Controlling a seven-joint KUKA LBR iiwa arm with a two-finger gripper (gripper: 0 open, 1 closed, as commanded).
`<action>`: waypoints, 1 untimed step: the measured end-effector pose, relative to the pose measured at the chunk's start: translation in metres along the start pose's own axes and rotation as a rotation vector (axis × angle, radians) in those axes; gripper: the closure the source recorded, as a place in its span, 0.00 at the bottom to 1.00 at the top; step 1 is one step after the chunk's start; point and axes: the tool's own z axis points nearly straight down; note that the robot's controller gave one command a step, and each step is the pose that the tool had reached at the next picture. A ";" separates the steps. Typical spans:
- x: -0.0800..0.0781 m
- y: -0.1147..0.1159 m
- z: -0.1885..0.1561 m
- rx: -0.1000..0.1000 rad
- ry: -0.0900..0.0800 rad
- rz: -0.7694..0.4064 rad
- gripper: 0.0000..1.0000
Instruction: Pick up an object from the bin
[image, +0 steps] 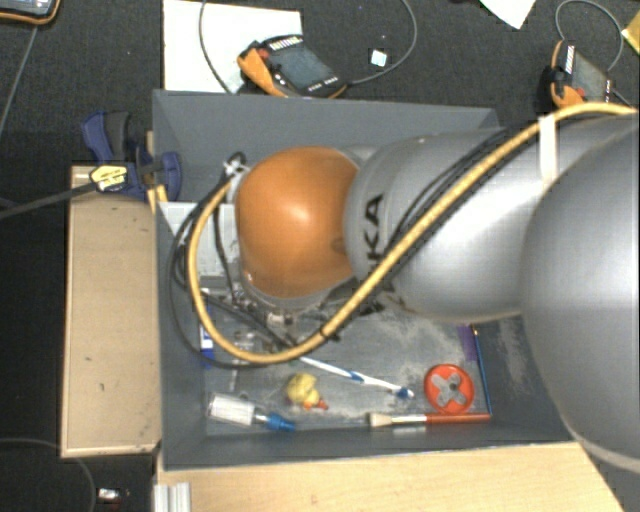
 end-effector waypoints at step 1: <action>-0.002 -0.001 -0.003 -0.002 -0.006 0.007 0.00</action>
Offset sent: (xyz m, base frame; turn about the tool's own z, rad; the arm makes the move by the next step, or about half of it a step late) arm -0.0265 -0.0122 -0.0675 -0.1613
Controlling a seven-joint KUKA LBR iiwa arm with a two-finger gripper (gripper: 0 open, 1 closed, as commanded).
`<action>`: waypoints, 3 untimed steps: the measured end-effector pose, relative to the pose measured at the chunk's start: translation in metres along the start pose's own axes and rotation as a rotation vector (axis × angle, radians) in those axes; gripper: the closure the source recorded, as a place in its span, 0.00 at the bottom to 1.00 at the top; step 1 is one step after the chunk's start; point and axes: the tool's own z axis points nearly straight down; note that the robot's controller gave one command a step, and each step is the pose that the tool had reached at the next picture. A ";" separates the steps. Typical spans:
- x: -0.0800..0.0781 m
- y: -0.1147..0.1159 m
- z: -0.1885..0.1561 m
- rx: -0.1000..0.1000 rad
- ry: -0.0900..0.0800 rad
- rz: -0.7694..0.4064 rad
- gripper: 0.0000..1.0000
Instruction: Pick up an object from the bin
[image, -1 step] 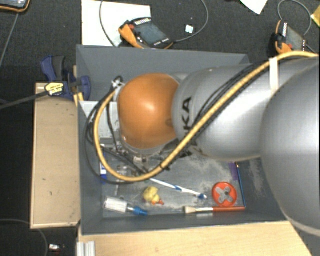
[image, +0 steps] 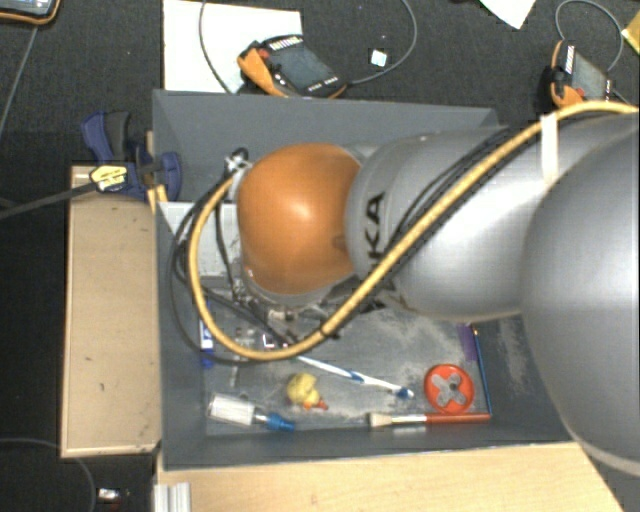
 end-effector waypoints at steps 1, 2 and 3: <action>0.028 -0.011 0.070 0.000 0.001 -0.166 0.00; 0.030 -0.009 0.063 -0.003 -0.004 -0.153 0.00; 0.025 -0.006 0.082 -0.001 0.000 0.009 0.00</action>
Offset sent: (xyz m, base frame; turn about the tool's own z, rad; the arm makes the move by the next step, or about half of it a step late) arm -0.0306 -0.0091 -0.0638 -0.1568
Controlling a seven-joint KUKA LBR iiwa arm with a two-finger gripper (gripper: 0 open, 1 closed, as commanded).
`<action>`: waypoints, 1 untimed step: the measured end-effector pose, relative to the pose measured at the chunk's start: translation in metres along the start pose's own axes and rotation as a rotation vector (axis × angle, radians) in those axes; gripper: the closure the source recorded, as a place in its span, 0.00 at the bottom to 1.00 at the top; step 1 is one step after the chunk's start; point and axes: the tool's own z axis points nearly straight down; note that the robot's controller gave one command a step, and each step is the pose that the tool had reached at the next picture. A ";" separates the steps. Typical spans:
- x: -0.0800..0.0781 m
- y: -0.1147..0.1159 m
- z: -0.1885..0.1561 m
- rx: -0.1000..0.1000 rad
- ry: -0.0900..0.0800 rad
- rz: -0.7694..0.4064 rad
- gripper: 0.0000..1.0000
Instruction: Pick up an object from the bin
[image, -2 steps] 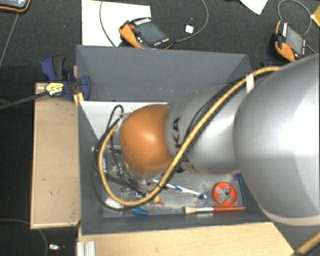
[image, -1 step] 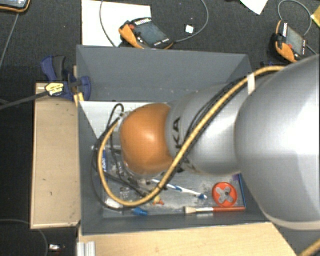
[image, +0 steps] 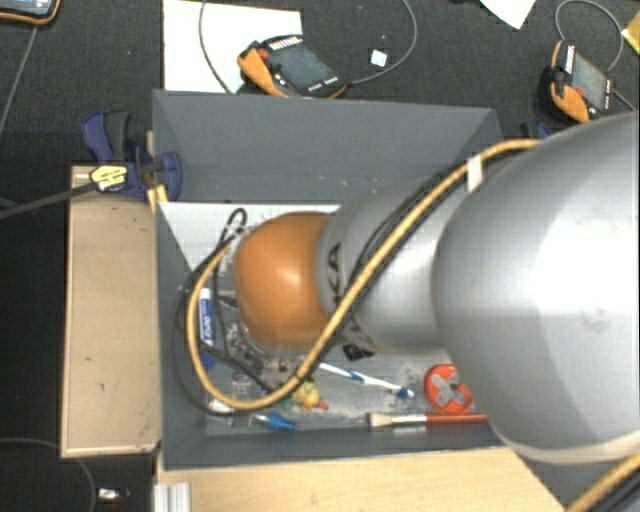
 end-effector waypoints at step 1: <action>0.002 -0.003 0.047 -0.003 -0.005 -0.080 0.00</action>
Offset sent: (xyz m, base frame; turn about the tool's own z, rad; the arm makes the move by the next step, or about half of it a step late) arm -0.0060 -0.0093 -0.0470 0.1746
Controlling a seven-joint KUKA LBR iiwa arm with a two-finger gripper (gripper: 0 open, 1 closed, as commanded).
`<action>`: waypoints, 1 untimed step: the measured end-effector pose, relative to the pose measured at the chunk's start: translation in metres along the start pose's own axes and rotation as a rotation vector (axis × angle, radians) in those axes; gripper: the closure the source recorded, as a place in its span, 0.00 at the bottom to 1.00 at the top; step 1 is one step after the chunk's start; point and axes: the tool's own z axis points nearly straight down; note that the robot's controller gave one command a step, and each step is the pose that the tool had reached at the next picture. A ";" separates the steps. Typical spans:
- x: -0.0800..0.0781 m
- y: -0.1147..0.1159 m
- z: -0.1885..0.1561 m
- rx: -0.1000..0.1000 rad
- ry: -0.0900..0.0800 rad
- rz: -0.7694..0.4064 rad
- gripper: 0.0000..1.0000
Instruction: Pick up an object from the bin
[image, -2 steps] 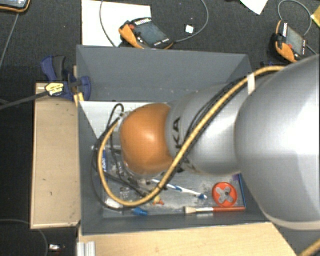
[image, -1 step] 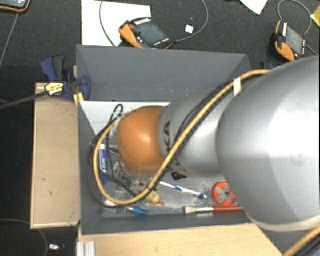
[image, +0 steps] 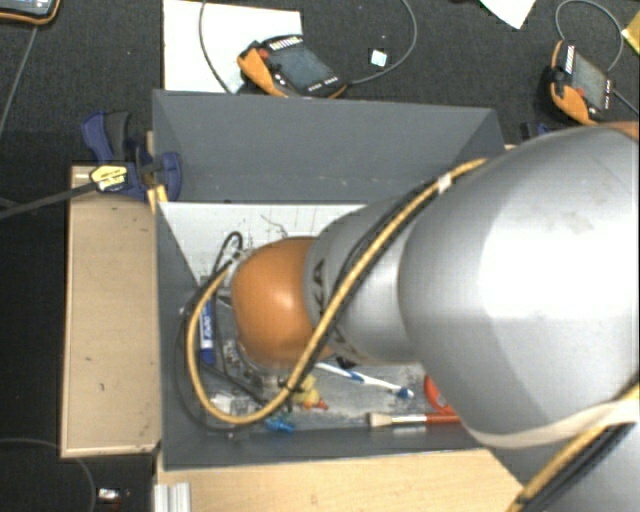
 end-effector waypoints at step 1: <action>0.004 -0.006 0.000 0.001 0.003 0.256 1.00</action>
Offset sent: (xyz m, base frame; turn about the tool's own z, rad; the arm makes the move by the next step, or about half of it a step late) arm 0.0000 0.0000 0.0000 0.0000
